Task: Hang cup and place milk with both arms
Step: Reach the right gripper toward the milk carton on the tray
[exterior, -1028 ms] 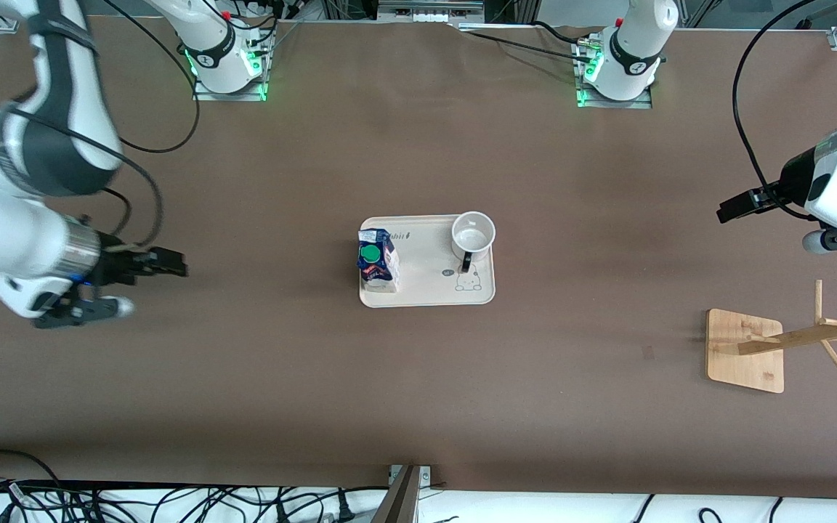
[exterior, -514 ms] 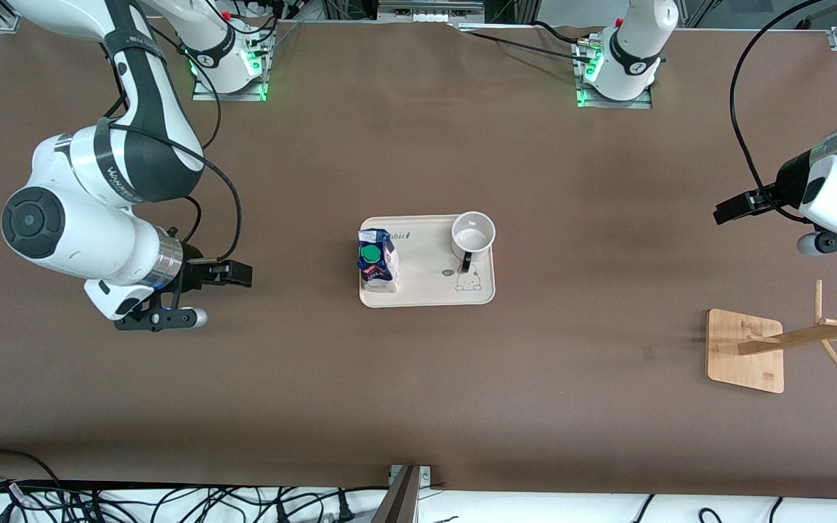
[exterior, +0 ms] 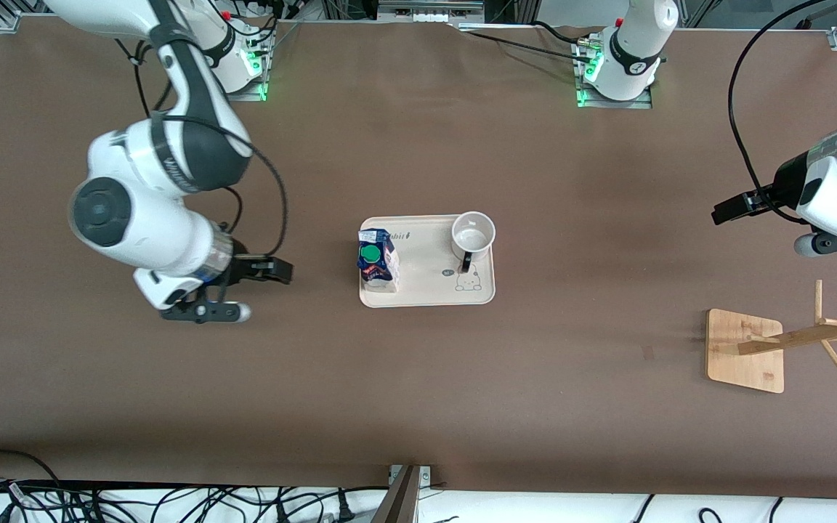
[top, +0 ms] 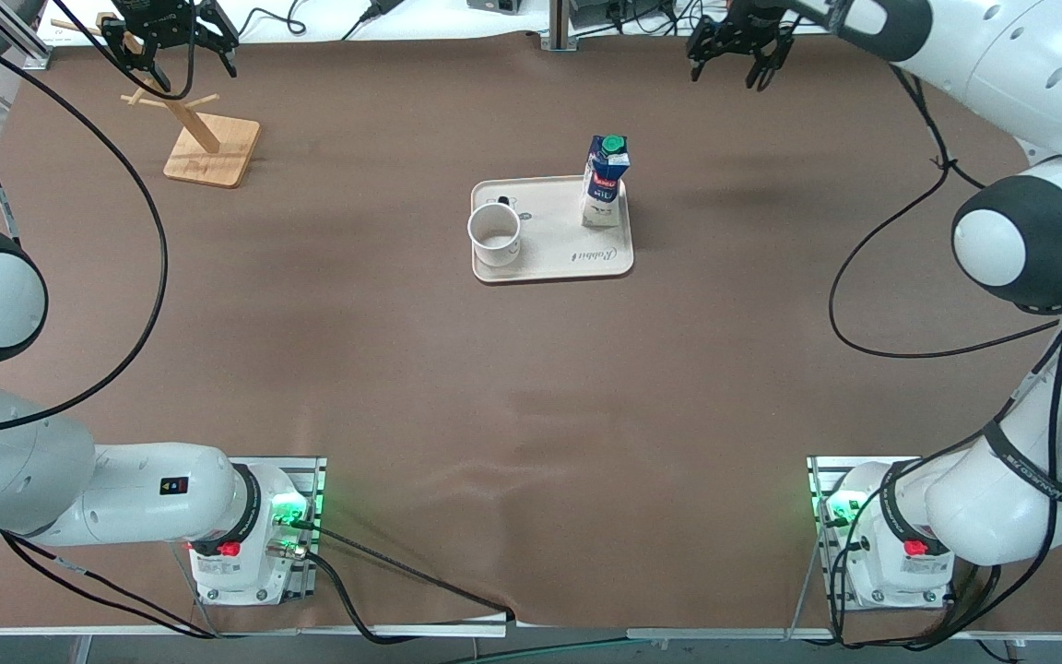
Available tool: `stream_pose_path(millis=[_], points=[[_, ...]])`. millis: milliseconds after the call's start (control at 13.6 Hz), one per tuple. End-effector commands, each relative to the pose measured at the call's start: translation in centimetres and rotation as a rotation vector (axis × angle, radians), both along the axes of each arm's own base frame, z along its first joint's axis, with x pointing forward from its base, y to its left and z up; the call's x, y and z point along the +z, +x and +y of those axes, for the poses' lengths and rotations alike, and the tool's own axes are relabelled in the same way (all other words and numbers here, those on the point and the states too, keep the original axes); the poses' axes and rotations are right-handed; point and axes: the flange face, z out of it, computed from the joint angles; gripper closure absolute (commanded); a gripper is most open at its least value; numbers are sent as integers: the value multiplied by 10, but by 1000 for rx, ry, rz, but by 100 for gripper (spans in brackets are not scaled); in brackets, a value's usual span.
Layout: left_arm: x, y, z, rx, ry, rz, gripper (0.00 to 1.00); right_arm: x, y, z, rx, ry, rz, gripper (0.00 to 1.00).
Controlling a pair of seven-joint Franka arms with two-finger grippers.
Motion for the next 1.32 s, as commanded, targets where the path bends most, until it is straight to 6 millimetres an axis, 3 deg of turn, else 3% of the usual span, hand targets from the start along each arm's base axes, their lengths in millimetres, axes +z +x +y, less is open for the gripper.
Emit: stream_pose_path(millis=[0,220,367,954,1248], points=[[5,2,-4,-2,-2,-1,0,-15,-4,35,-65,14,-18,0],[4,2,-5,-3,-2,5,0,-27,-13,77,-159,93,-13,0],[4,2,-6,-5,-2,2,0,-32,-13,83,-175,112,-9,0],[3,3,-10,-14,19,3,0,-59,-63,155,-45,82,40,0],[3,3,-11,-14,20,2,0,-69,-64,156,-22,63,44,0]])
